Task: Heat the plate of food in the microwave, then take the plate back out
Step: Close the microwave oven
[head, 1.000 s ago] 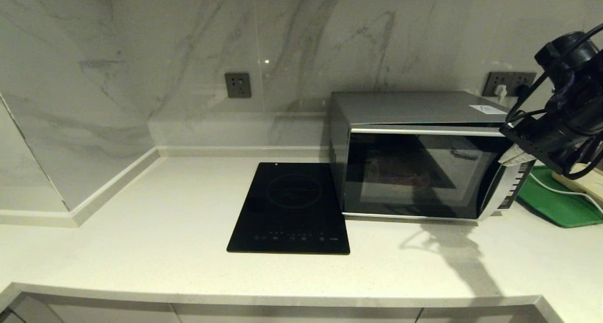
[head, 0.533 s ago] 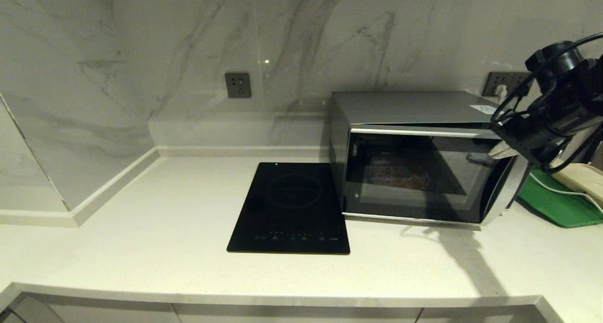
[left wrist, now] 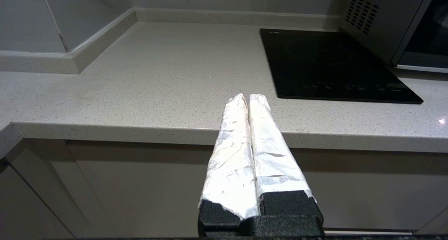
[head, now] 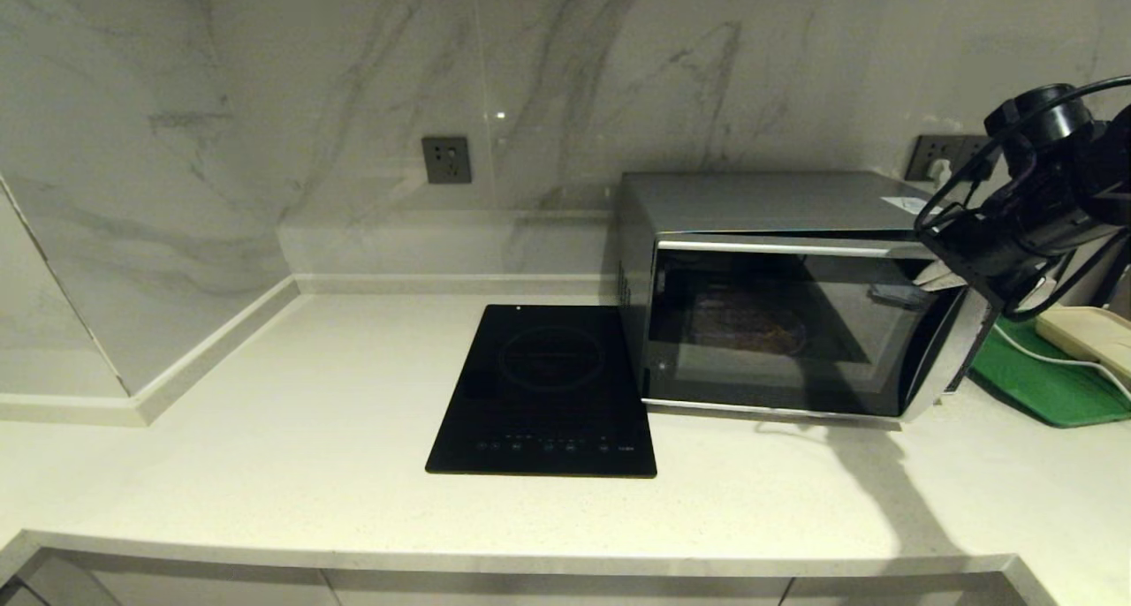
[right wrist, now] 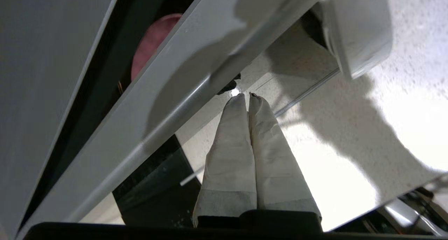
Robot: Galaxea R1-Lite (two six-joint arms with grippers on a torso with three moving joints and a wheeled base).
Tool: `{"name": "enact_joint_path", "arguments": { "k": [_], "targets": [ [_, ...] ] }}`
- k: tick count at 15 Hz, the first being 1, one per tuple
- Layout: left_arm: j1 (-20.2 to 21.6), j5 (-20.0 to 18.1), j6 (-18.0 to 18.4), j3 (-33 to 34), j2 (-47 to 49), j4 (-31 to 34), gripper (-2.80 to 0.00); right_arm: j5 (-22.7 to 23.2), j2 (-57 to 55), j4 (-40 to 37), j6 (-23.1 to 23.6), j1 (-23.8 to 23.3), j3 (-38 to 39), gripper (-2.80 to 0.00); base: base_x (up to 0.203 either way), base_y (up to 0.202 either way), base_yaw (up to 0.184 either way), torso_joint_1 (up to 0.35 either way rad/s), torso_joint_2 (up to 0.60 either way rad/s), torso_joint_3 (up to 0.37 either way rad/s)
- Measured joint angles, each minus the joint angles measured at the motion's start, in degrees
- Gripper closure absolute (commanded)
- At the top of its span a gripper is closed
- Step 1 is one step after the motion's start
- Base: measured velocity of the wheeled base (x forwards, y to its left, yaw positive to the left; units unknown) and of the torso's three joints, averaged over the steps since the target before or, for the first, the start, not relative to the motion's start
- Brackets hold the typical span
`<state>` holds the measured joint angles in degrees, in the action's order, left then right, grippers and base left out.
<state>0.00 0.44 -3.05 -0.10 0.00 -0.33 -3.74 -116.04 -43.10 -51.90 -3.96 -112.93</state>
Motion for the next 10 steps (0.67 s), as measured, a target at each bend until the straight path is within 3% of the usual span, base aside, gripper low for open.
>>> {"name": "enact_joint_path", "arguments": {
  "k": [10],
  "targets": [
    [0.0, 0.0, 0.0, 0.0, 0.0, 0.0, 0.0, 3.0, -0.8, 5.9, -0.1, -2.0, 0.0, 0.0, 0.0, 0.0, 0.0, 0.0, 0.0, 0.0]
  ]
}}
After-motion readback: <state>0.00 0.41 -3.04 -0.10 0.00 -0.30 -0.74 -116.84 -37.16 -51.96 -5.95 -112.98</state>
